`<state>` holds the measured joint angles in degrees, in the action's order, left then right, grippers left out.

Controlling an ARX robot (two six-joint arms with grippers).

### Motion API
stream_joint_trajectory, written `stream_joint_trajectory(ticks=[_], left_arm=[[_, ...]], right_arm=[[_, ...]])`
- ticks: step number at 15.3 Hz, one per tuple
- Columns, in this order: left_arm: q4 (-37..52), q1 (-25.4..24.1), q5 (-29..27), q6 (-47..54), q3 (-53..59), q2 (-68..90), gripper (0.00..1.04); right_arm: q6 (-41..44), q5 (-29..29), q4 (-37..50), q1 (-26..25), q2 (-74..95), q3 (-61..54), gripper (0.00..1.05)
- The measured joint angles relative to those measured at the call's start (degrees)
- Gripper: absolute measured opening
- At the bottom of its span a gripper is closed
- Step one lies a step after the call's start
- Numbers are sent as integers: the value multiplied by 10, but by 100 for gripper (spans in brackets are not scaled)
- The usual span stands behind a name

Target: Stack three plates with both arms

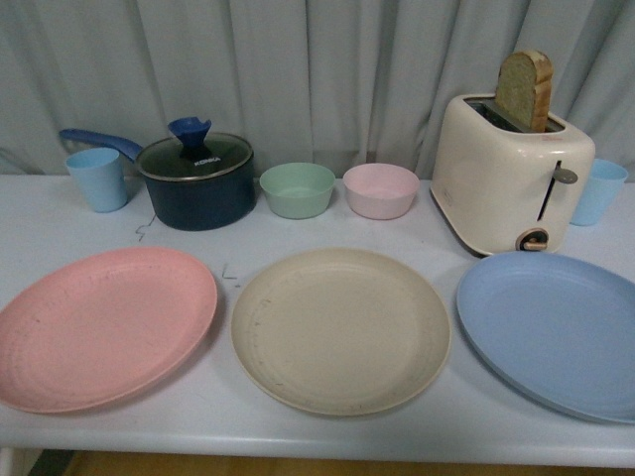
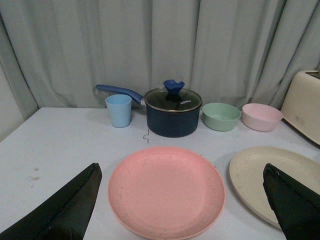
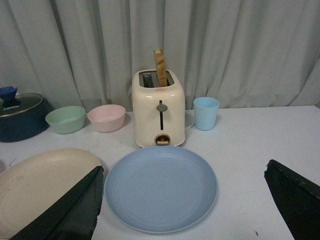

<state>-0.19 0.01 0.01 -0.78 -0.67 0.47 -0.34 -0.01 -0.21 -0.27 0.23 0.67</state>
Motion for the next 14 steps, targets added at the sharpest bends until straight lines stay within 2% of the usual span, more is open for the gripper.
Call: stream_joint_trajectory(ticks=[12, 13, 14], left_arm=[[0, 0, 0, 0, 0, 0, 98], [-20, 4, -7, -3, -3, 4, 98], [-94, 23, -64, -23, -30, 28, 98]], right_arm=[[0, 0, 0, 0, 0, 0, 98], [0, 0, 0, 0, 0, 0, 98], [0, 0, 0, 0, 0, 0, 98]])
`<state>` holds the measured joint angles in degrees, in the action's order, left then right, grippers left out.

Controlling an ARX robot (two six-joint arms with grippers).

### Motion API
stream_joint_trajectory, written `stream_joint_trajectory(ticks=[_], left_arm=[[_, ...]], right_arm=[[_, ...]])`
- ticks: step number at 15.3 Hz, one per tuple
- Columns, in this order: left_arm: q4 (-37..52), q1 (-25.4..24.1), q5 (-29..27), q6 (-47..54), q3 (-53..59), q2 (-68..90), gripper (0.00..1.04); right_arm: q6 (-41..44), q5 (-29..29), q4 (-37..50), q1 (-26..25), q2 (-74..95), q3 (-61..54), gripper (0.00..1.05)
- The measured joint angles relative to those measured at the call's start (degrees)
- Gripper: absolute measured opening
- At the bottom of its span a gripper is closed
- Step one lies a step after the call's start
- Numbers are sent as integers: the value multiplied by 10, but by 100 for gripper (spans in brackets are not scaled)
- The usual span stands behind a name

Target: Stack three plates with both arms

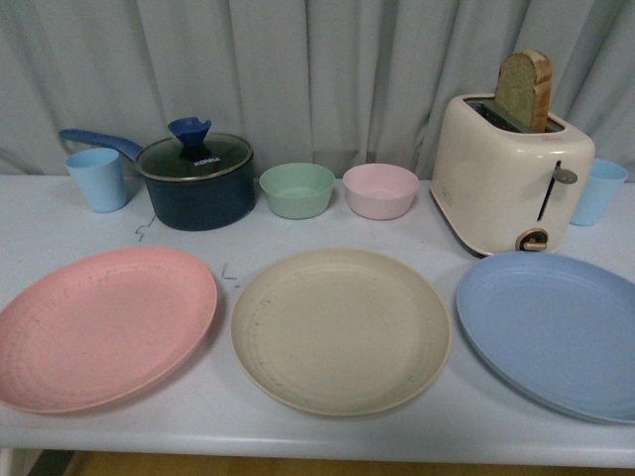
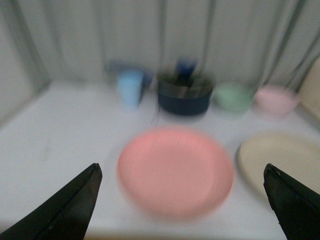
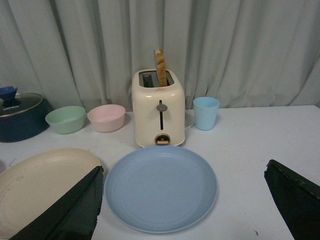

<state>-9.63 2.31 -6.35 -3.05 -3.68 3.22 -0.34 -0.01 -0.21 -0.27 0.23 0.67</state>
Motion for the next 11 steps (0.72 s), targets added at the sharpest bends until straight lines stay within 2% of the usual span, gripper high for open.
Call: stream_joint_trajectory(ticks=[2, 3, 4, 7, 8, 9, 11], left_arm=[[-96, 39, -95, -36, -57, 103, 98], [-145, 28, -156, -62, -114, 210, 98], [-127, -19, -166, -71, -149, 288, 98], [-50, -101, -62, -34, -214, 445, 98], [2, -158, 22, 34, -290, 633, 98], [41, -161, 54, 82, -361, 755, 98], [51, -162, 87, 115, -418, 857, 98]], right_arm=[[0, -2, 0, 0, 0, 0, 98], [2, 1, 1, 0, 0, 0, 98], [2, 0, 0, 0, 0, 0, 98], [2, 0, 0, 0, 0, 0, 98], [2, 0, 0, 0, 0, 0, 98], [2, 0, 0, 0, 0, 0, 98], [2, 0, 0, 0, 0, 0, 98]])
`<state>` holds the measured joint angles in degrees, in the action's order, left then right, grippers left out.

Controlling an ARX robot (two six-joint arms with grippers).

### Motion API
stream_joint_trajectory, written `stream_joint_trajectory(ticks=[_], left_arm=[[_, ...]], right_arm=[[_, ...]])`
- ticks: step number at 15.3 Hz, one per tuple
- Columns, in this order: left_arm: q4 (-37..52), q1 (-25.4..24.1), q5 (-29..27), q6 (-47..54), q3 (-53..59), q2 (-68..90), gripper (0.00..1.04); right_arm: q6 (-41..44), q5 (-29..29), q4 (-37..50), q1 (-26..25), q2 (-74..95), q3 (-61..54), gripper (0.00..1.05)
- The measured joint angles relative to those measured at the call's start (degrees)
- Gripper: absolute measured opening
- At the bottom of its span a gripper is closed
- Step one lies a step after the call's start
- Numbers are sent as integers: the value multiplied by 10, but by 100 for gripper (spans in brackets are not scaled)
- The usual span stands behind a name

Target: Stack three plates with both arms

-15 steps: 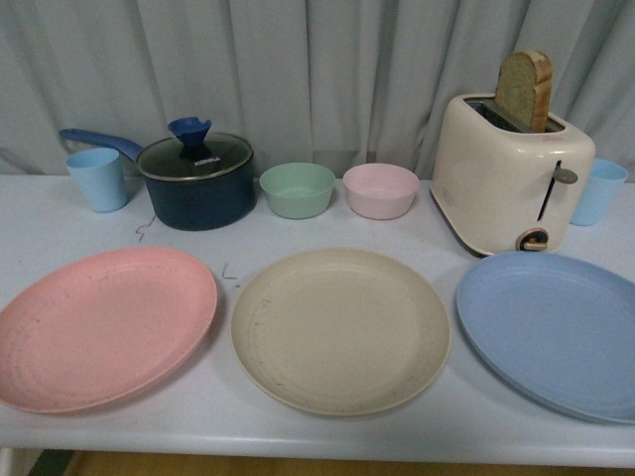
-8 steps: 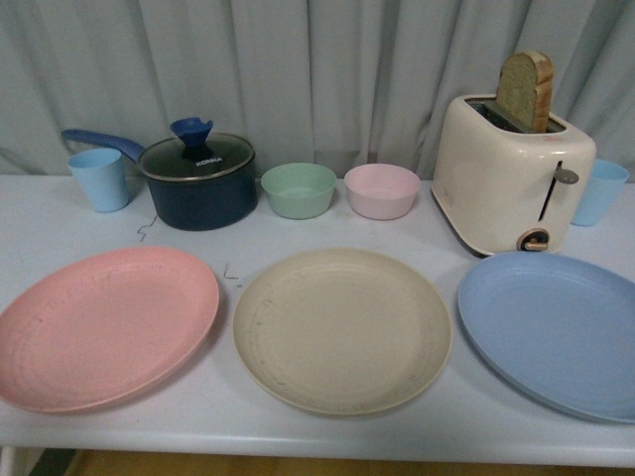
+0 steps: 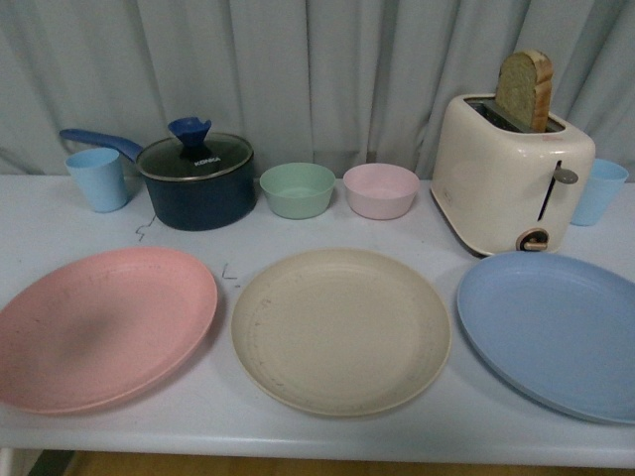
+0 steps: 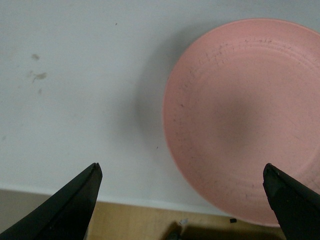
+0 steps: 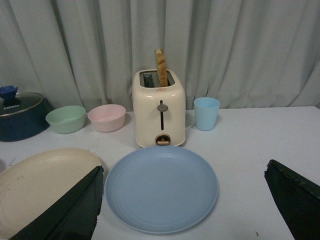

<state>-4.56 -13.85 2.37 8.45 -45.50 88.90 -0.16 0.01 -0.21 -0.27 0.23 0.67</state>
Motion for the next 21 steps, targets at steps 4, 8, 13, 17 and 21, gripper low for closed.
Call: stream_joint_trajectory(ticks=[4, 8, 13, 17, 21], left_arm=[[-3, -16, 31, 26, -128, 180, 98], [-31, -37, 66, 26, -211, 290, 98], [-30, -39, 66, 23, -236, 353, 80], [-35, -45, 87, 19, -242, 360, 37], [-57, -61, 123, -7, -240, 313, 3]], right_arm=[[0, 0, 0, 0, 0, 0, 98], [0, 0, 0, 0, 0, 0, 98], [0, 0, 0, 0, 0, 0, 98], [0, 0, 0, 0, 0, 0, 98], [0, 0, 0, 0, 0, 0, 98]])
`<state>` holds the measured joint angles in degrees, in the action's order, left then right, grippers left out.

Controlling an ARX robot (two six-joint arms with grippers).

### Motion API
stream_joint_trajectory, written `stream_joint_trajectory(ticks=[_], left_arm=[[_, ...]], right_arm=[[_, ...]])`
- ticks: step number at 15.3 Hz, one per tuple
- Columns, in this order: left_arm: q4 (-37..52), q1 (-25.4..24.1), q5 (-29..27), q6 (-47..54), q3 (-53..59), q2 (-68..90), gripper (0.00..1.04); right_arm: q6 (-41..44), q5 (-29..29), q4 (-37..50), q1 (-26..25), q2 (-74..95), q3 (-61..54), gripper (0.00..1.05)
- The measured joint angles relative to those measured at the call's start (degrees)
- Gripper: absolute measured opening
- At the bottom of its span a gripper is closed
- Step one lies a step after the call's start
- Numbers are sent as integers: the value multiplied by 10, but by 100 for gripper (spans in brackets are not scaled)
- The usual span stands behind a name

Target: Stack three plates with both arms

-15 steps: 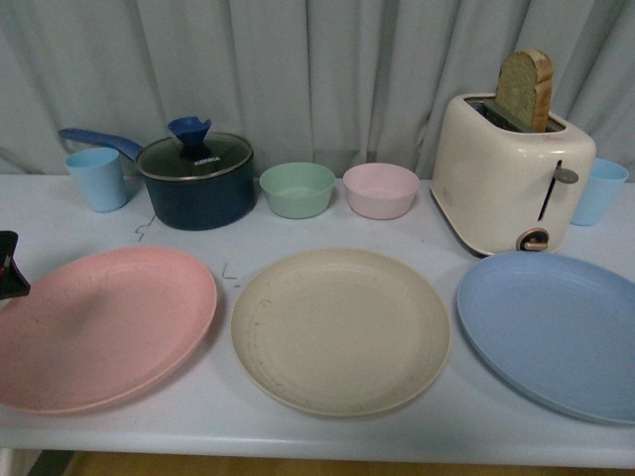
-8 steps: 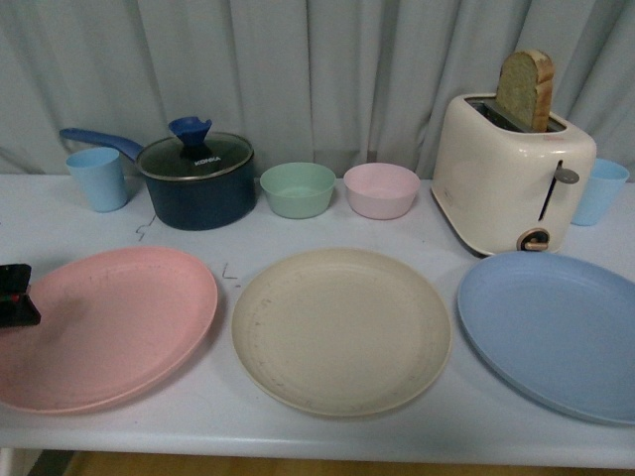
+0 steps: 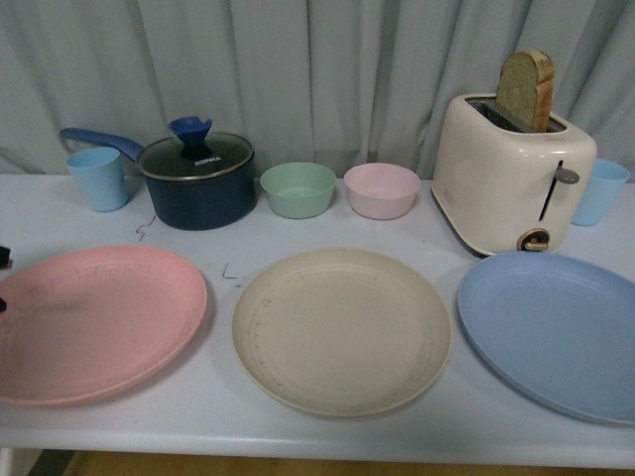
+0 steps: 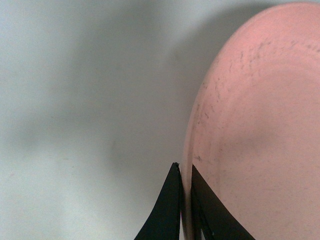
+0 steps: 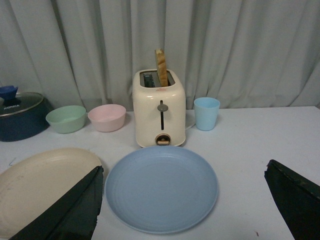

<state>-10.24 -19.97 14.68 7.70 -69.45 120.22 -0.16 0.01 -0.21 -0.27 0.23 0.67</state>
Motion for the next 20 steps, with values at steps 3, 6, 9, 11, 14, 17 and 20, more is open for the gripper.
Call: stream_joint_trajectory(ticks=[3, 6, 9, 11, 14, 17, 20], left_arm=[[-22, 70, -23, -105, 48, -187, 2], [30, 172, -66, -146, 90, -214, 2], [36, 233, -76, -174, 99, -192, 2], [41, 248, -76, -181, 99, -183, 2], [46, 274, -85, -199, 99, -170, 2], [45, 318, -91, -220, 84, -141, 2], [54, 337, -107, -225, 70, -98, 2]], right_arm=[[0, 0, 0, 0, 0, 0, 98], [0, 0, 0, 0, 0, 0, 98], [0, 0, 0, 0, 0, 0, 98], [0, 0, 0, 0, 0, 0, 98], [0, 0, 0, 0, 0, 0, 98], [0, 0, 0, 0, 0, 0, 98], [0, 0, 0, 0, 0, 0, 98]])
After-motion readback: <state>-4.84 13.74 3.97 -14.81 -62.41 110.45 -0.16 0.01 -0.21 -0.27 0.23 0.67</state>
